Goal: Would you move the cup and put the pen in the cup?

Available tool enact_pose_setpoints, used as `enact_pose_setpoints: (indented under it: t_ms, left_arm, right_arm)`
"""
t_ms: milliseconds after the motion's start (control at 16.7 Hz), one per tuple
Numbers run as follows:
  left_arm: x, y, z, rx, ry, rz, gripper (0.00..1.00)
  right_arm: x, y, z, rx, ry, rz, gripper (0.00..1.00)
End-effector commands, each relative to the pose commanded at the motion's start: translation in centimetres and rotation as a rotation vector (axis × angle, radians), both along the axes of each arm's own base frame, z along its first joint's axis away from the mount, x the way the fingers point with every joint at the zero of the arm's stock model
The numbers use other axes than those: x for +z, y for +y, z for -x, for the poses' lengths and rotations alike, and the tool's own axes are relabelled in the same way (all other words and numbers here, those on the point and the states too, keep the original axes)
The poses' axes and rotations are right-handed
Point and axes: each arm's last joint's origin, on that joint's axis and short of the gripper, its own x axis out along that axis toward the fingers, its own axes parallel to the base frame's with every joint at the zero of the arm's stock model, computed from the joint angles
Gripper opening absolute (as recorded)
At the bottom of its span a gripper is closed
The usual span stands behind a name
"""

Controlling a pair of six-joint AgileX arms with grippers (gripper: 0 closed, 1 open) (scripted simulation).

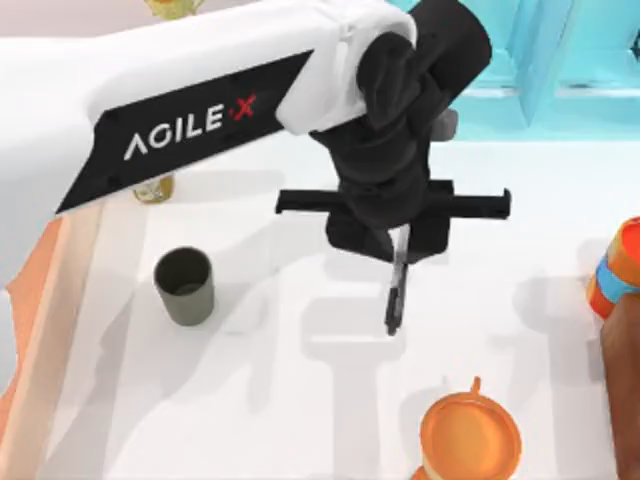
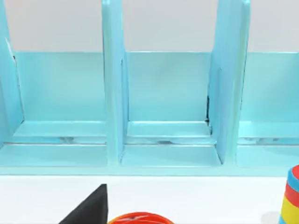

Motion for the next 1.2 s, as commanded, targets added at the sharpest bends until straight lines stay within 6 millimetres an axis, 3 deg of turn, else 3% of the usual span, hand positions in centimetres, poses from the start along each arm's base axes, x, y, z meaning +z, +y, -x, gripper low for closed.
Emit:
enact_pose_setpoints:
  t_ms: [240,480,900,1200]
  left_arm:
    - [0.7,3.5,0.7,-0.016,-0.191,0.088,0.00]
    - [0.8,8.3,2.6,-0.024,-0.443,0.174,0.00]
    - [-0.6,17.1,8.3,-0.004,-0.958,0.260,0.00]
    - [-2.1,21.3,12.3,0.028,-1.283,0.265,0.00]
  right_arm:
    - [0.0,0.0,0.0,0.000,0.000,0.000,1.00]
    - [0.0,0.0,0.0,0.000,0.000,0.000,1.00]
    - [0.0,0.0,0.0,0.000,0.000,0.000,1.00]
    - [0.0,0.0,0.0,0.000,0.000,0.000,1.00]
